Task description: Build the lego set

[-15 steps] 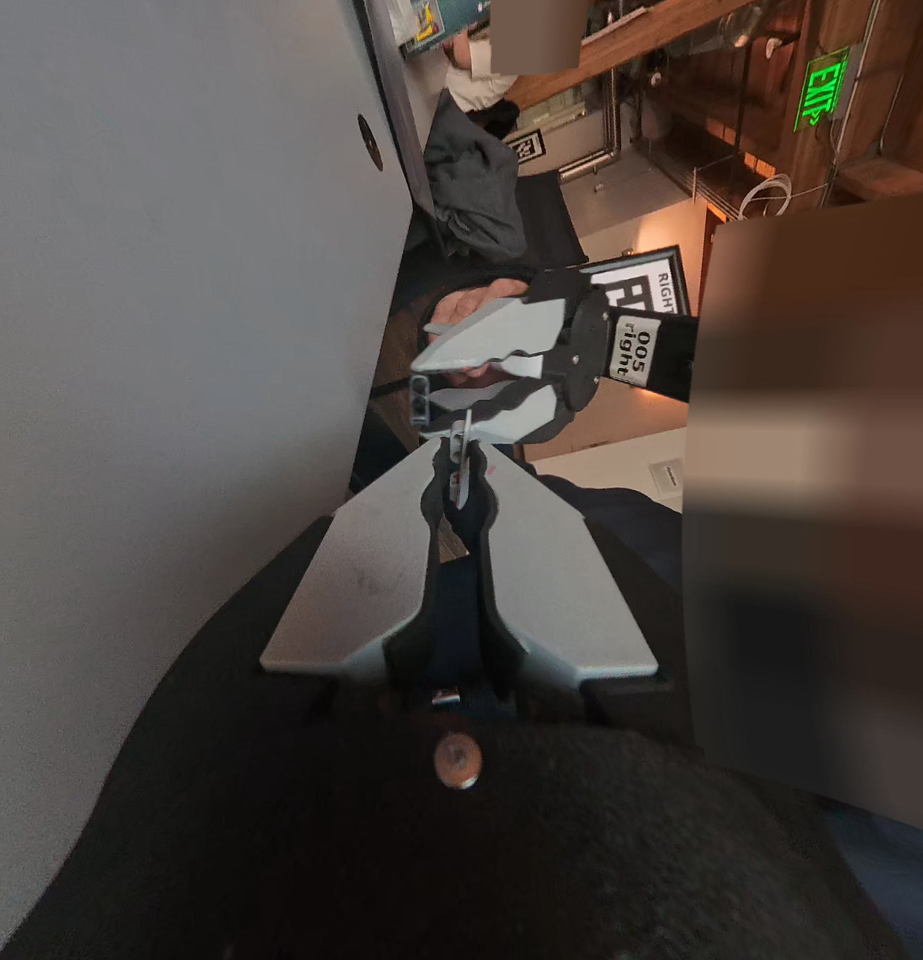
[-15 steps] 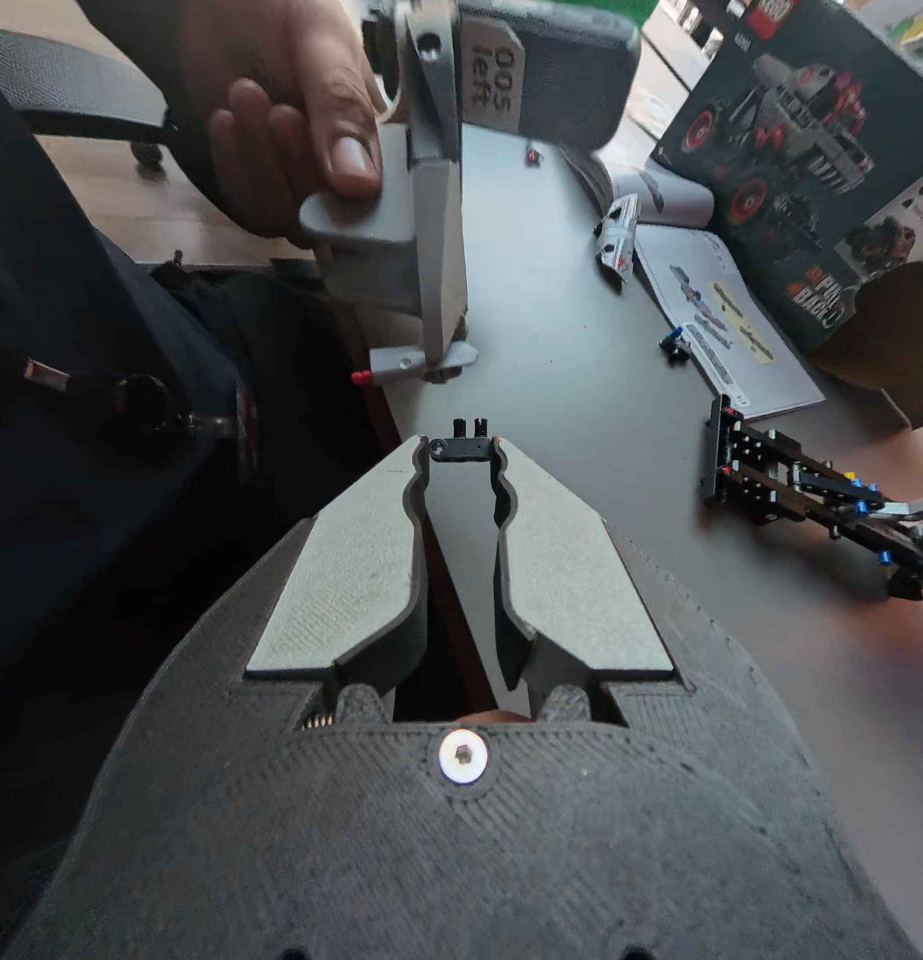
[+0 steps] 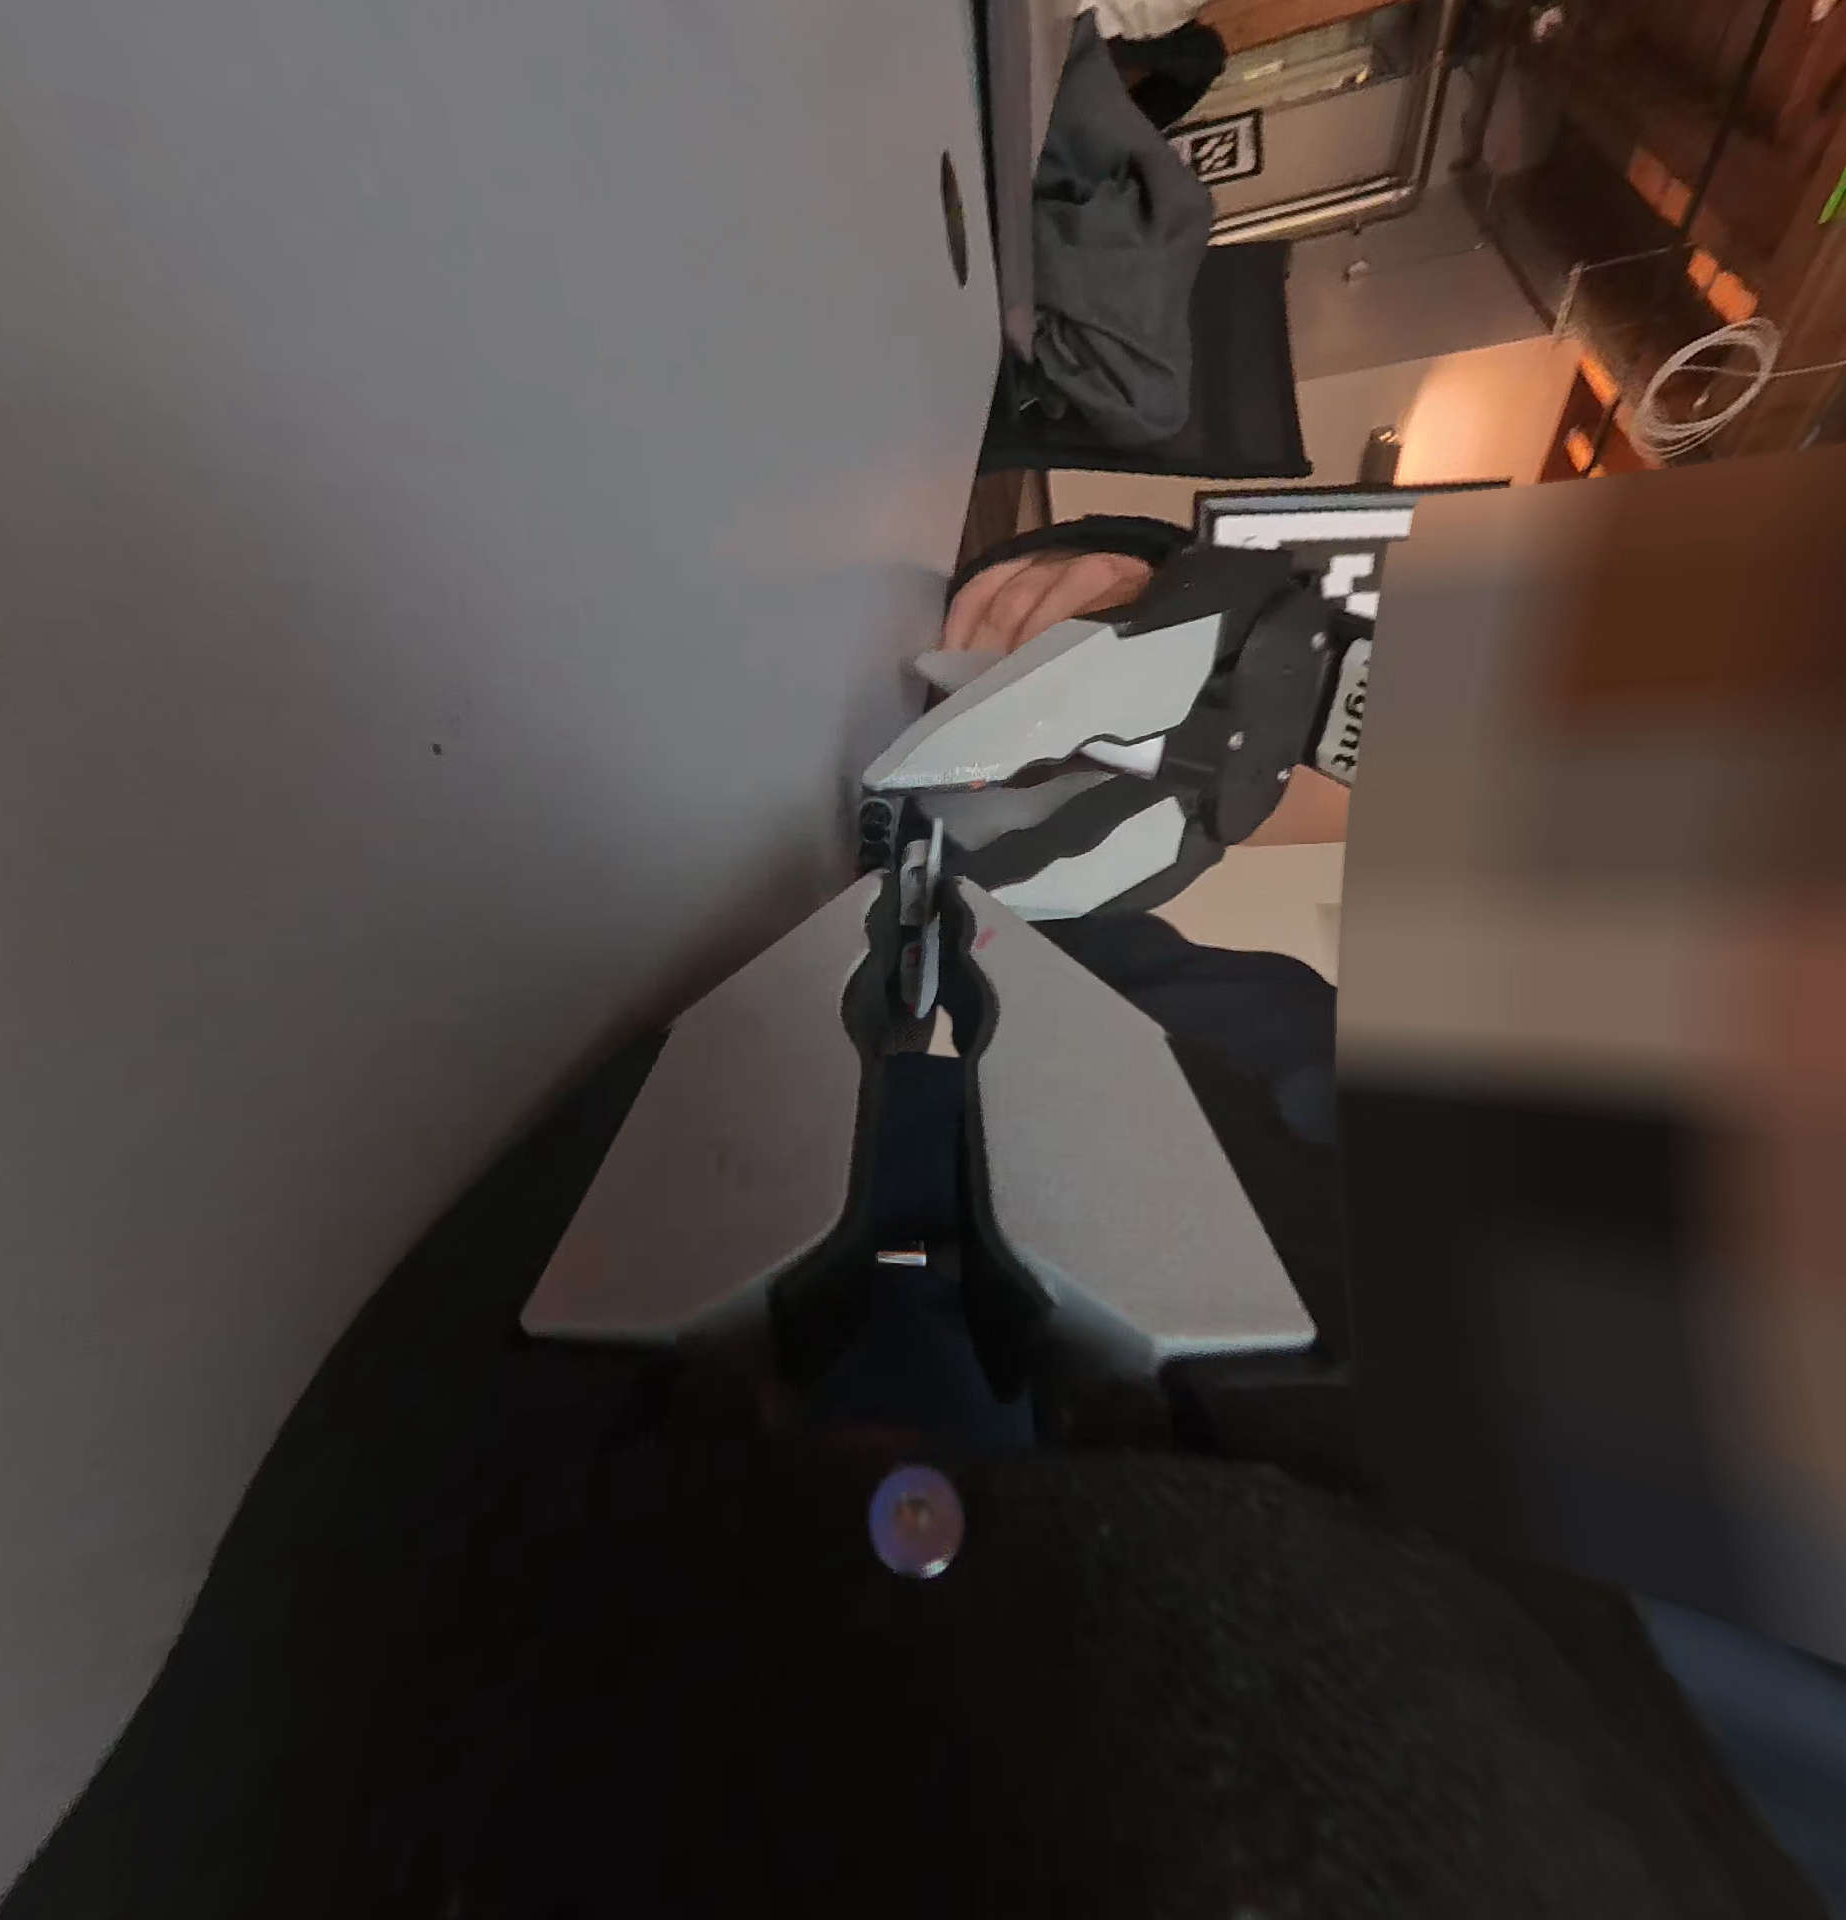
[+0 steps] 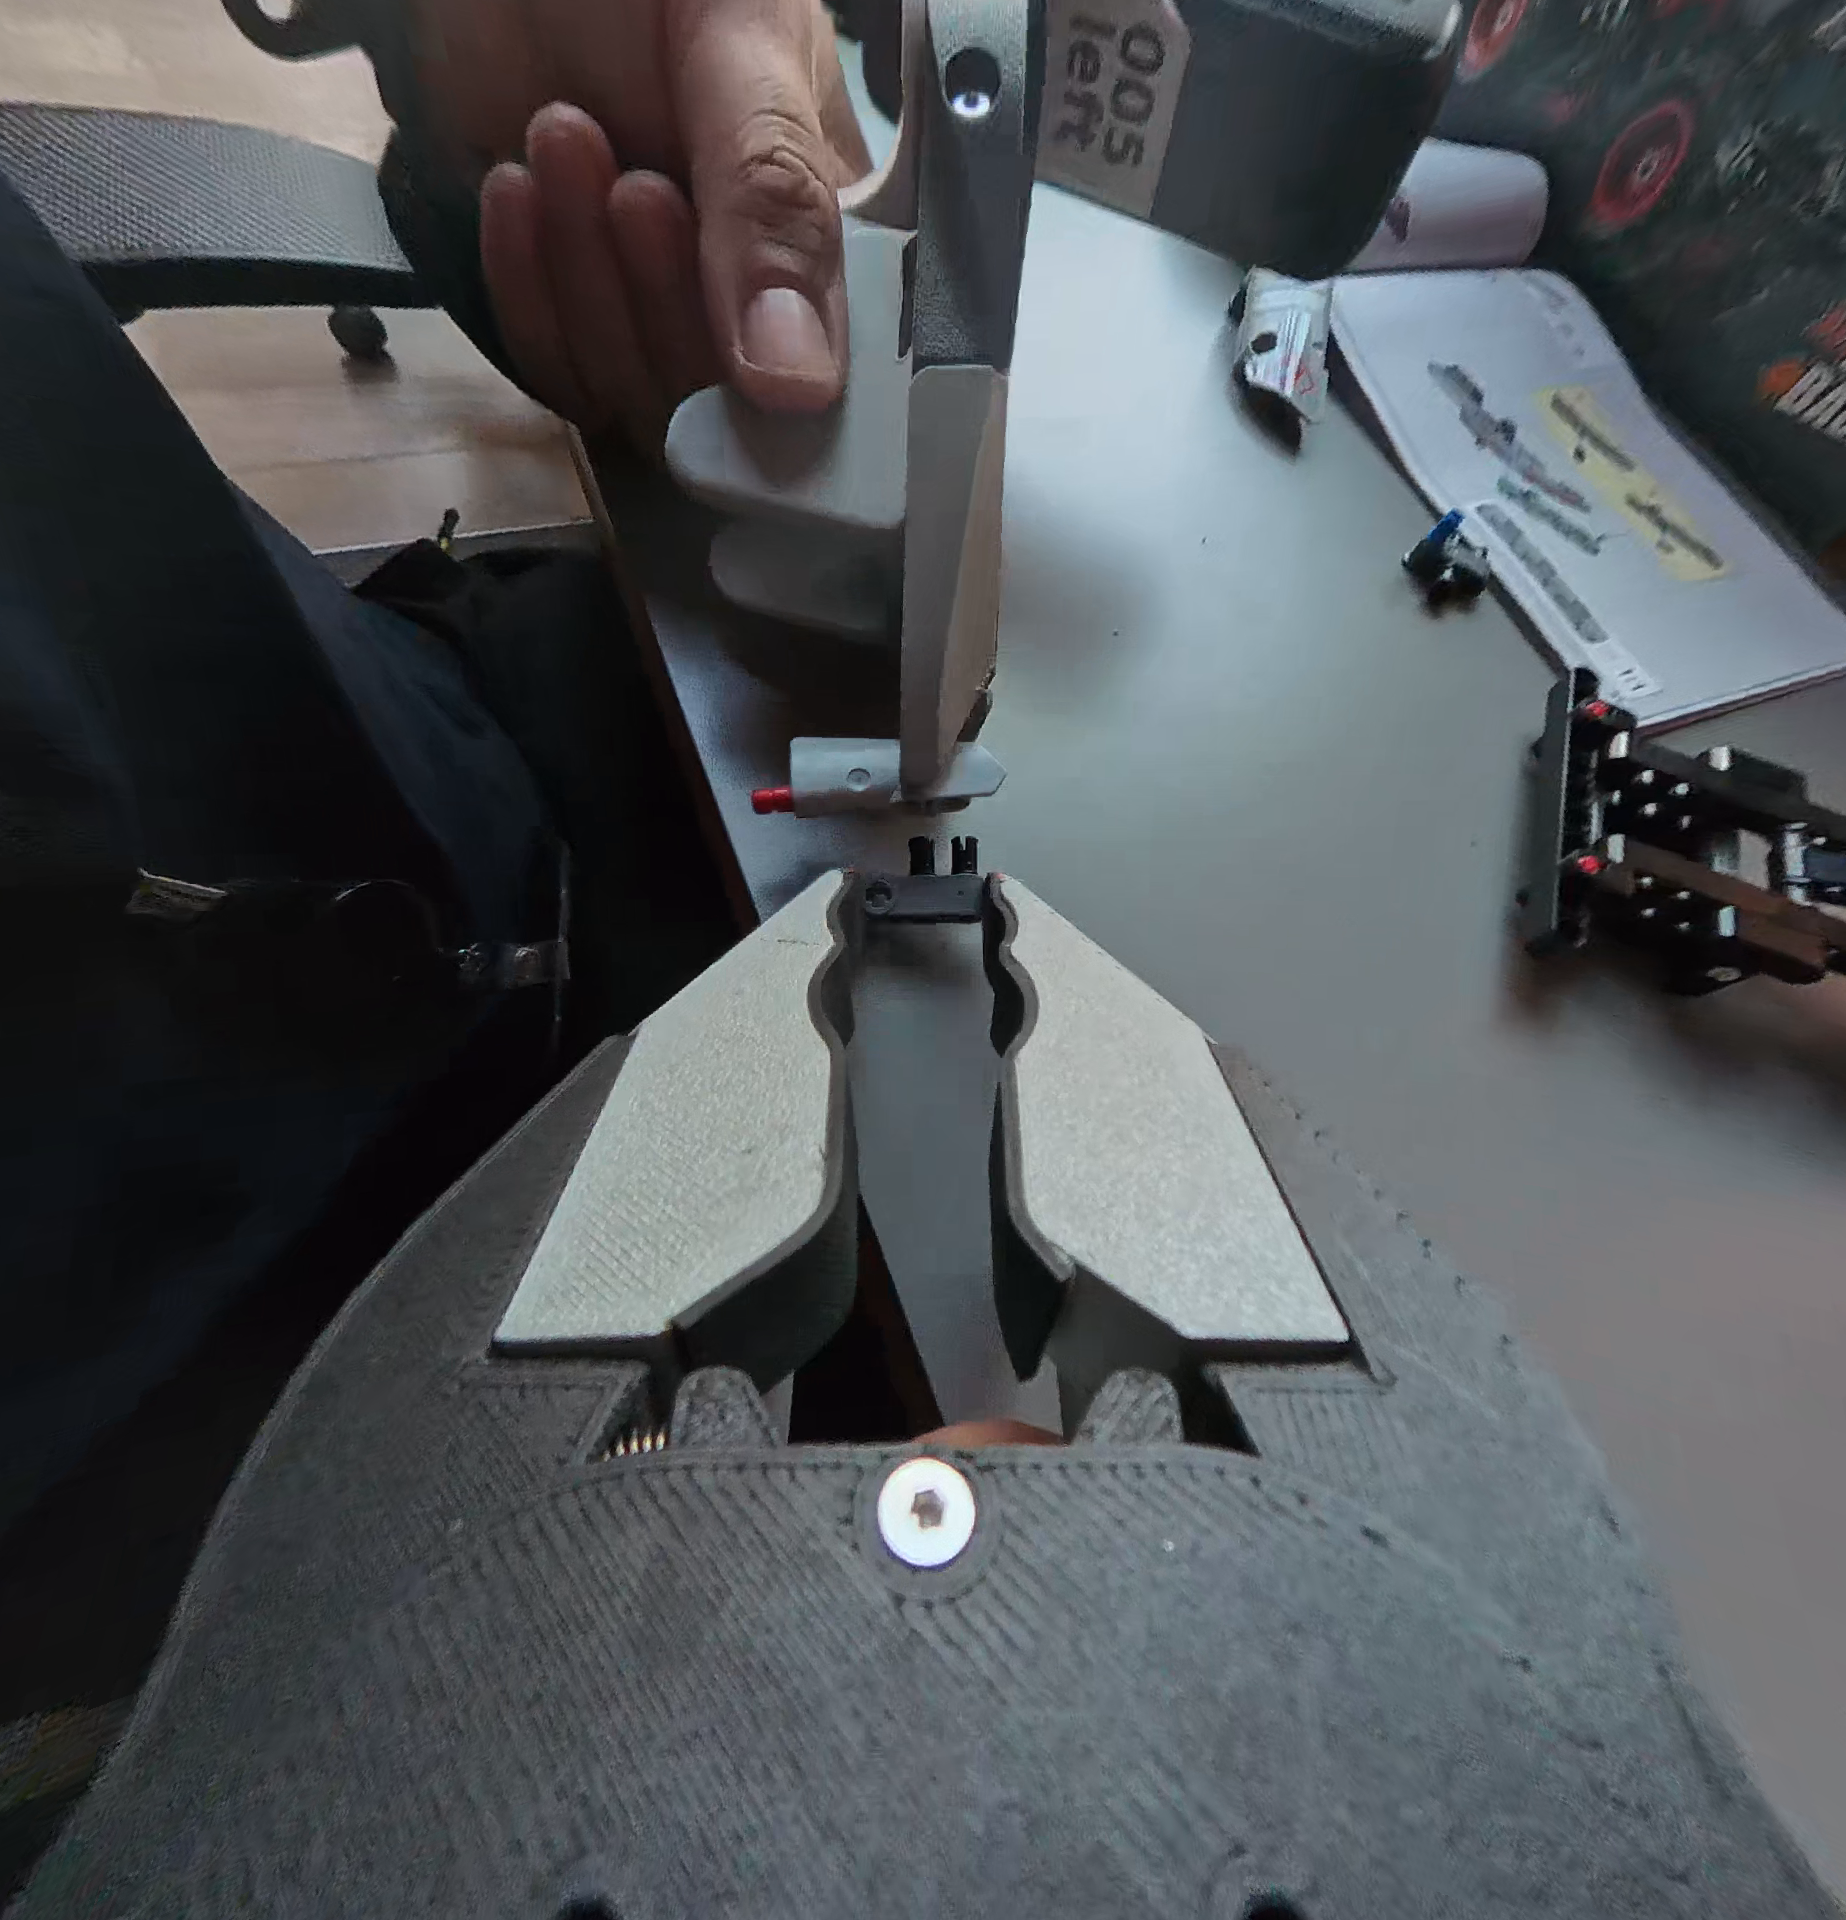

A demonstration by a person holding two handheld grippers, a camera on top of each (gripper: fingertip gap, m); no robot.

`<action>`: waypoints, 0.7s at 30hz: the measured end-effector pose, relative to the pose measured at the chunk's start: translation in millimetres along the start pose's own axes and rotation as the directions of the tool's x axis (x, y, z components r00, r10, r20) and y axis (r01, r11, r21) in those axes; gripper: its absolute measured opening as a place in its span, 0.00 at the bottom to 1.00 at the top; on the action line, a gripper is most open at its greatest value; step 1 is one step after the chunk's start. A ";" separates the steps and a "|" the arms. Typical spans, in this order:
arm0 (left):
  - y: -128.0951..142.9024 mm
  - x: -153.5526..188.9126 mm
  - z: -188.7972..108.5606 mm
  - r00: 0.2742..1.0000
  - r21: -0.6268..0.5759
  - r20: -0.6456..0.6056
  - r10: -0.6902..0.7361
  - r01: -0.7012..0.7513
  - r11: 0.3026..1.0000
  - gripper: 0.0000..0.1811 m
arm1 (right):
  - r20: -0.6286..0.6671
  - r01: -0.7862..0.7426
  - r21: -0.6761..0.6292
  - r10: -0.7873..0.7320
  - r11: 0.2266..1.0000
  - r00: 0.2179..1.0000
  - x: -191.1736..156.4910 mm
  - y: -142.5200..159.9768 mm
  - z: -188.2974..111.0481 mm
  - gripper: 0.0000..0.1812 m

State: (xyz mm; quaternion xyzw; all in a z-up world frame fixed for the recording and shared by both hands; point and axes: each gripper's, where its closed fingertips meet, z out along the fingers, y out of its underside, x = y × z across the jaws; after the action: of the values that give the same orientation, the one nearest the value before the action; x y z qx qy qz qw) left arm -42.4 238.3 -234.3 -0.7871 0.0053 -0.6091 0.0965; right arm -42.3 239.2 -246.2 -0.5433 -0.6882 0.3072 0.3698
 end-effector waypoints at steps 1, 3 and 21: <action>-0.8 -2.4 1.0 1.000 -0.010 0.021 0.005 -0.005 1.000 0.02 | 0.008 -0.009 -0.012 0.009 1.000 1.000 0.0 1.3 0.2 0.11; -4.7 -5.9 2.0 0.999 -0.014 0.049 0.008 -0.007 1.000 0.02 | 0.009 -0.008 -0.010 0.008 1.000 1.000 -0.2 0.3 -0.2 0.11; -0.2 -3.6 4.7 1.000 -0.093 0.026 0.014 -0.012 0.996 0.02 | -0.100 0.092 0.084 -0.083 0.992 0.991 6.7 -4.3 -5.7 0.00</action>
State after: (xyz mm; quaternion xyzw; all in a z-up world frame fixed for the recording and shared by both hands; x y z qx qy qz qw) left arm -38.8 239.6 -238.8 -0.7988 0.0374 -0.5970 0.0638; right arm -40.7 244.9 -238.3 -0.5101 -0.6784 0.2941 0.4394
